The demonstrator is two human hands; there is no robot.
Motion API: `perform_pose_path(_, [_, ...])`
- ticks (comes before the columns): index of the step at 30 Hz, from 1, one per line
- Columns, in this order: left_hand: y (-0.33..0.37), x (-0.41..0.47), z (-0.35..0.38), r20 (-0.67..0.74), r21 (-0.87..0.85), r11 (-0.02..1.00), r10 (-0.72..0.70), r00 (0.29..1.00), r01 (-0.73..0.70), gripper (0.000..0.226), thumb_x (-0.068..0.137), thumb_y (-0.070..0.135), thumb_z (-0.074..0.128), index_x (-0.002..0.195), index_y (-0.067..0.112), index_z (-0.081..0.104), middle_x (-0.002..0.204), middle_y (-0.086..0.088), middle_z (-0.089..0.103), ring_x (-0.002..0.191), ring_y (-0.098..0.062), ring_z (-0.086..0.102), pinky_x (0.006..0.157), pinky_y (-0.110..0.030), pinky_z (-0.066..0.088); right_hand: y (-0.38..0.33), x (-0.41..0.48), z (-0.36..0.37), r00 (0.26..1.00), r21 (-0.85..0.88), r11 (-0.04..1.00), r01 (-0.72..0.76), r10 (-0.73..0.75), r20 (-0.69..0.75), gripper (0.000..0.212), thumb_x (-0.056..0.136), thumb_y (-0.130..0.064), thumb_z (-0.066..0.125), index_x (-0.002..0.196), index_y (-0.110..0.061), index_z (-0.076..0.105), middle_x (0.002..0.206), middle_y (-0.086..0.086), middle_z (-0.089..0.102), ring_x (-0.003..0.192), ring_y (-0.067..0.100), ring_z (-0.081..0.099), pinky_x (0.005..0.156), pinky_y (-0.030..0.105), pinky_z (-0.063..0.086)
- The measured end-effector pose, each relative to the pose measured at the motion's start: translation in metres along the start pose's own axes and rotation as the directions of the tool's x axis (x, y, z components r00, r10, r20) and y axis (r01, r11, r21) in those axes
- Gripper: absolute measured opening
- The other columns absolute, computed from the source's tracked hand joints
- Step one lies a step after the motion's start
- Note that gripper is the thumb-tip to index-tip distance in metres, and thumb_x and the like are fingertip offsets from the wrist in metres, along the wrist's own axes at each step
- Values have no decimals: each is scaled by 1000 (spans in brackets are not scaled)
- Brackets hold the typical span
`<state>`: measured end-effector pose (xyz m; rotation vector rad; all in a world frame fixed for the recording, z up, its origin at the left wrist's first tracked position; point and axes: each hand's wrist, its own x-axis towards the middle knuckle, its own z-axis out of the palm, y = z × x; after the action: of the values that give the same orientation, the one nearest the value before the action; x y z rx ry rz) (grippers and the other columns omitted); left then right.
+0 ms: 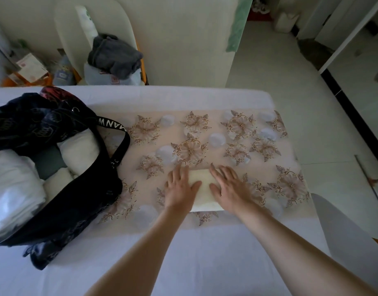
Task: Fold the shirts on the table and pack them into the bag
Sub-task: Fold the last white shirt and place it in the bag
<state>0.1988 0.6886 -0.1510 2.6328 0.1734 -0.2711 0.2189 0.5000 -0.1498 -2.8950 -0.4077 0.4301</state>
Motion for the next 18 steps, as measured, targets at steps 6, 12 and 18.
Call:
perform_pose_path(6, [-13,-37,-13,53,-229,963,-134,990,143,77,91,47,61,150,15,23,142,-12,39,131,-33,34,104,-45,35,-39,-36,5,994,-256,965,-60,33,-108,53,78,-56,42,113,-21,63,115,13,65,105,33,61,95,55,42])
perform_pose_path(12, [-45,-66,-25,188,-210,967,-102,977,142,73,93,50,55,153,25,23,145,-12,42,129,-33,42,106,-44,39,-79,-70,22,994,-104,990,94,-87,70,71,94,-51,26,157,-28,3,164,8,15,145,31,26,108,47,37])
perform_pose_path(18, [-51,-87,-35,267,-288,943,-91,960,169,71,80,48,70,142,30,40,125,-2,58,111,-22,56,80,-28,47,-99,-118,51,1000,-152,988,19,-19,4,76,89,-56,15,157,-23,6,162,11,19,145,32,26,102,48,41])
